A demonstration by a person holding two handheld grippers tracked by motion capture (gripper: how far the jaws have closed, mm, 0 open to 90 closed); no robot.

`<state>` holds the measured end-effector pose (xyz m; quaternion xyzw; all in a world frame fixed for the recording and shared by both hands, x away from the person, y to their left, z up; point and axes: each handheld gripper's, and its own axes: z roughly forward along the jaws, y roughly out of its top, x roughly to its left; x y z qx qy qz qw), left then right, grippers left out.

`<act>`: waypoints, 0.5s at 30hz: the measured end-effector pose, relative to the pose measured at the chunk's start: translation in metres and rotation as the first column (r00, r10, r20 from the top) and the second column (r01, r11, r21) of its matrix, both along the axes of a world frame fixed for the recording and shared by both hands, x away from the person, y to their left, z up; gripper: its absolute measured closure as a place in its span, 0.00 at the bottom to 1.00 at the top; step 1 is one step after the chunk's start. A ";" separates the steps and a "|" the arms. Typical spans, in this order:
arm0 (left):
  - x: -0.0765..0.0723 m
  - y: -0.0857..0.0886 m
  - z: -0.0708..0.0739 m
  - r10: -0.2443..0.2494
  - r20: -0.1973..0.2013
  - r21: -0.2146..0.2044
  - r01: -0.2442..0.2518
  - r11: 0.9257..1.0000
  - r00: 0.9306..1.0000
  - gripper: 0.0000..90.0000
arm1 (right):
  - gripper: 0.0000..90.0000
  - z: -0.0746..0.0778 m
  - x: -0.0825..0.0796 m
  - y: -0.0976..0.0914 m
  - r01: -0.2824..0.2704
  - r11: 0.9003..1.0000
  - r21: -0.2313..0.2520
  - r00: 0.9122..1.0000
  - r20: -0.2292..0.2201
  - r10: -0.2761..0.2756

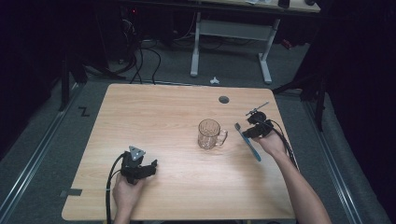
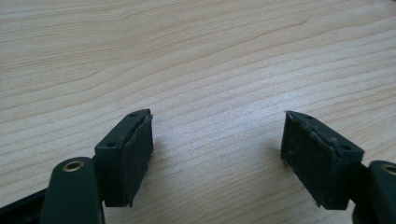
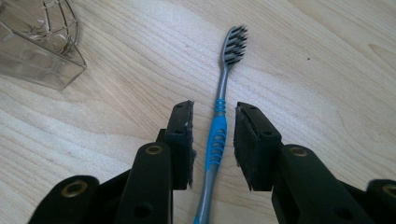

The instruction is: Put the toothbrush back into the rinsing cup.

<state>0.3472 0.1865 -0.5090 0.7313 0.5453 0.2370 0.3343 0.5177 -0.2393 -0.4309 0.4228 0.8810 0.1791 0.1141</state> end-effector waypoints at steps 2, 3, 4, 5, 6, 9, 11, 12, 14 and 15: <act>0.000 0.000 0.000 0.000 0.000 0.000 0.000 1.000 1.000 0.29 | 0.75 0.000 0.002 0.001 0.005 1.000 -0.005 1.000 -0.011 -0.005; 0.000 0.000 0.000 0.000 0.000 0.003 0.000 1.000 1.000 0.29 | 0.75 -0.001 0.004 0.001 0.007 1.000 -0.002 1.000 -0.014 -0.007; 0.000 0.000 0.000 -0.001 0.000 0.003 0.001 1.000 1.000 0.29 | 0.75 -0.003 0.005 0.000 0.007 1.000 -0.003 1.000 -0.021 -0.007; 0.000 0.000 0.000 -0.001 0.000 0.003 0.001 1.000 1.000 0.29 | 0.75 -0.006 0.007 0.001 0.009 1.000 -0.014 0.999 -0.038 -0.010; 0.000 0.000 0.000 -0.001 0.000 0.003 0.001 1.000 1.000 0.29 | 0.75 -0.011 0.009 0.001 0.012 1.000 -0.024 0.999 -0.051 -0.013; 0.000 0.000 0.000 -0.001 0.000 0.002 0.001 1.000 1.000 0.29 | 0.75 -0.013 0.011 0.002 0.016 1.000 -0.023 0.998 -0.059 -0.018; 0.000 0.000 0.000 -0.001 0.000 0.002 0.001 1.000 1.000 0.29 | 0.75 -0.015 0.014 0.003 0.014 0.999 -0.031 0.997 -0.070 -0.016; 0.000 0.000 0.000 -0.001 0.000 0.002 0.001 1.000 1.000 0.29 | 0.76 -0.017 0.015 0.004 0.013 0.999 -0.039 0.997 -0.074 -0.016; 0.000 0.000 0.000 -0.001 0.000 0.002 0.001 1.000 1.000 0.29 | 0.76 -0.019 0.018 0.008 0.019 0.999 -0.044 0.996 -0.086 -0.022; 0.000 0.000 0.000 -0.001 0.000 0.002 0.001 1.000 1.000 0.29 | 0.76 -0.020 0.020 0.009 0.008 0.999 -0.049 0.996 -0.085 -0.012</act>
